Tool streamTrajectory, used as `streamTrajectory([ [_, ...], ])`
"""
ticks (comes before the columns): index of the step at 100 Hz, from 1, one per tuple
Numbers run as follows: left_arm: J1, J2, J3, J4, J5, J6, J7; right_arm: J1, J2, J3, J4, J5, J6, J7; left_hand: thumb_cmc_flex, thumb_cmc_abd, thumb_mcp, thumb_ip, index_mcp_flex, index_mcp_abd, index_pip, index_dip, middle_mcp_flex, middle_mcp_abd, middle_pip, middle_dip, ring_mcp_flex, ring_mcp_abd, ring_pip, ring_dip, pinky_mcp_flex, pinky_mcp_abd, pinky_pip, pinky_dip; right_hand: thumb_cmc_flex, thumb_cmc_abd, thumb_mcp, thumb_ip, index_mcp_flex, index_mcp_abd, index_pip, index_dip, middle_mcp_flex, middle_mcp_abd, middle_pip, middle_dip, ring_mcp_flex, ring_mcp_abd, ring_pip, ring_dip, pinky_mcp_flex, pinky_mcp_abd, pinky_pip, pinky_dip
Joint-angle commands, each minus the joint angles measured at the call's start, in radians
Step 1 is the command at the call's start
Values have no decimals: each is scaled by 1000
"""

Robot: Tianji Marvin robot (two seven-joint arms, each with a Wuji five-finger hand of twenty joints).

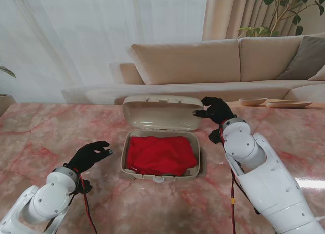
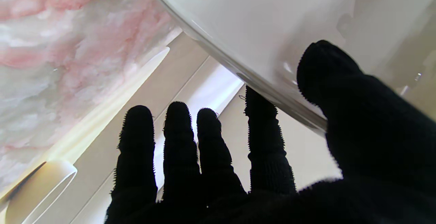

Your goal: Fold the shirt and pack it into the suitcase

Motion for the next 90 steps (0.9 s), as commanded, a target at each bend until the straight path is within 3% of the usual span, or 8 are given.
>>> streamTrajectory([
  [1,11,-2,-2,-2,3,5,1,-27,7,3,-2,7,-1,24,-17,32,-36,19,2,-44,12,9,19,-23,1,4,23,21,-9,-4,-12,24,8,3,-31,14,12,-22,47,-10,24,-1,12,-28,-7,-16,-5,-25,2,-20,-2,8,19,-16],
  [43,24,-2,-12,-4,8,11,1,-88,31,36,-43,-54,-43,72,-16,34,-36,19,2,-42,9,8,18,-22,-1,4,21,22,-10,-4,-13,25,6,1,-76,35,21,14,72,4,-77,25,33,-33,-22,-17,11,-21,-6,-23,4,16,21,-17],
  [54,26,-2,-14,-4,8,12,0,-106,36,44,-54,-69,-52,84,-17,34,-36,19,1,-43,8,7,18,-22,-1,4,21,22,-10,-4,-14,26,5,0,-89,44,13,51,79,8,-115,61,34,-32,-30,-14,10,-22,-15,-22,3,14,18,-19],
  [90,29,-2,-14,-4,7,16,-2,-164,62,74,-100,-164,-100,138,-17,34,-36,19,0,-43,7,7,18,-24,-2,4,22,21,-11,-5,-14,25,4,0,-106,29,-17,48,62,28,-160,71,39,-27,-48,-16,13,-16,-30,-23,0,17,11,-20],
])
